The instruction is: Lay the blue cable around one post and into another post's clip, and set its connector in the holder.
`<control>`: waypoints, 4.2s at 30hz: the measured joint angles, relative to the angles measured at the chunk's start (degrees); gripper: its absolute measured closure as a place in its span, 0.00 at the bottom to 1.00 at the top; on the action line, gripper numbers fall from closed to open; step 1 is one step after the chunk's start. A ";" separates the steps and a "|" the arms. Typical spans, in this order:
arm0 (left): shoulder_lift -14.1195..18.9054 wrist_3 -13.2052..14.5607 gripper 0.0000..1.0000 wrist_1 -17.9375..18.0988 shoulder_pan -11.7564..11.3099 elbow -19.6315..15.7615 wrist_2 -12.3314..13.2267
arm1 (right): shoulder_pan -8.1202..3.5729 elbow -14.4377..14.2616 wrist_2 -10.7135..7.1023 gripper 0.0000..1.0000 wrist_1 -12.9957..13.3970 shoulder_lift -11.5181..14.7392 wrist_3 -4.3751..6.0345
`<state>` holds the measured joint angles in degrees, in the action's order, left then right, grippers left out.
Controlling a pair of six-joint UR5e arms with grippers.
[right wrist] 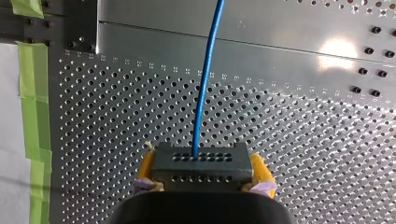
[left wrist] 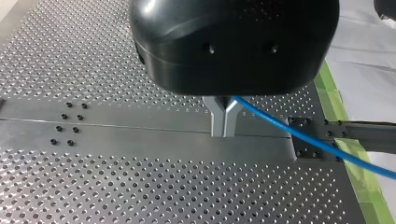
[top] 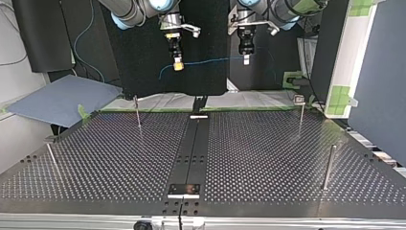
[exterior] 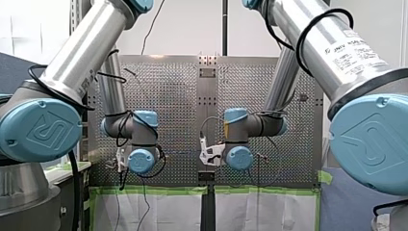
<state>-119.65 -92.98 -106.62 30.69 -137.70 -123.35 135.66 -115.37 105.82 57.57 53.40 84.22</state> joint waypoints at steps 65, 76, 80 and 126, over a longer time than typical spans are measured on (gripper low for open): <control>28.97 -14.90 0.94 -28.96 -15.31 13.57 -0.04 | 0.86 21.28 -4.16 1.00 -28.63 26.68 0.51; 33.82 -19.74 0.91 -33.84 -20.15 14.12 3.99 | 1.87 23.35 -4.21 1.00 -33.82 23.90 -1.52; 35.46 -21.39 0.91 -35.48 -21.80 14.17 5.54 | 2.79 23.37 -4.22 1.00 -35.79 22.97 -1.99; 43.37 -23.75 0.91 -43.97 -43.12 27.53 18.63 | 6.88 41.54 -4.94 1.00 -42.97 17.47 -0.94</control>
<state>-76.28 -116.74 -150.60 -12.42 -110.17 -104.72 142.54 -73.83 100.88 14.61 70.87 83.28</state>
